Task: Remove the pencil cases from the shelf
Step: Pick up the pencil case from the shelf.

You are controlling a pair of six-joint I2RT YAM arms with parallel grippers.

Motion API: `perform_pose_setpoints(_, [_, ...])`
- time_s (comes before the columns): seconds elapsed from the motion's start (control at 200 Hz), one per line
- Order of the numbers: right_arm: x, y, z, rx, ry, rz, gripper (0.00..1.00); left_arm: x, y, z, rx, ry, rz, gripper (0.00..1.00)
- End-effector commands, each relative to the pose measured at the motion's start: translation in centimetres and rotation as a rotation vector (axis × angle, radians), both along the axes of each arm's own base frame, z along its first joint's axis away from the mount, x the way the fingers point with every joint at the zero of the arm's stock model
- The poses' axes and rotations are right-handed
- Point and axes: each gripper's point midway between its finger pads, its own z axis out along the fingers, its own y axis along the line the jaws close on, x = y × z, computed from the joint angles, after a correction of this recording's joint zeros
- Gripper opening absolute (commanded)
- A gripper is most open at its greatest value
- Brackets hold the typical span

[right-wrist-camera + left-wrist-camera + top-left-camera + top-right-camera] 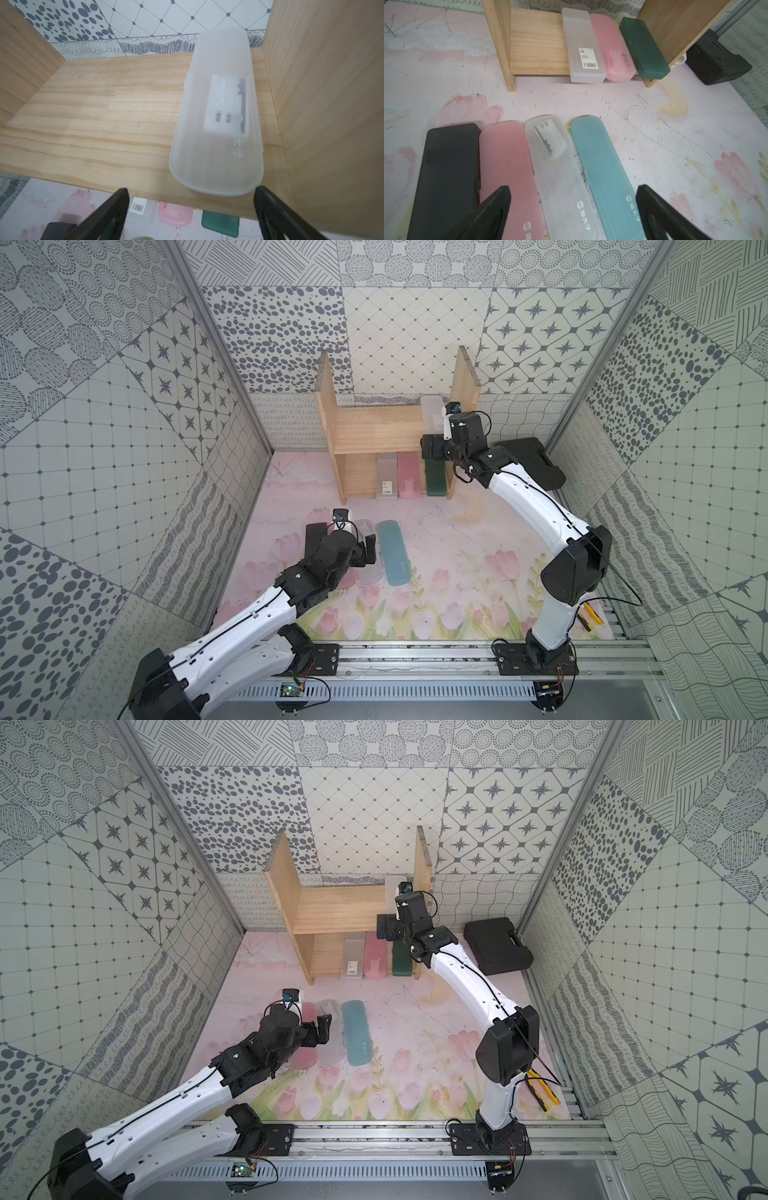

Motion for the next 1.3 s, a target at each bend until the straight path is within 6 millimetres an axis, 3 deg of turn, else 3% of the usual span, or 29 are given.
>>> perform_pose_setpoints(0.0, [0.3,1.1,1.5,0.002,-0.054,0.019,0.98,0.4,-0.2,0.7,-0.007,-0.034,-0.004,0.99])
perform_pose_setpoints(0.23, [0.8,-0.6,2.8,-0.084,-0.114,-0.093,0.98,0.4,-0.3,0.7,-0.011,-0.033,-0.009,0.99])
perform_pose_setpoints(0.86, [3.3,0.2,1.2,-0.163,-0.114,-0.117,0.98,0.3,-0.3,0.7,-0.01,-0.032,-0.008,0.99])
perform_pose_setpoints(1.296, [5.0,0.5,0.1,-0.18,-0.105,-0.147,0.91,0.4,-0.2,0.6,-0.009,-0.033,-0.007,0.99])
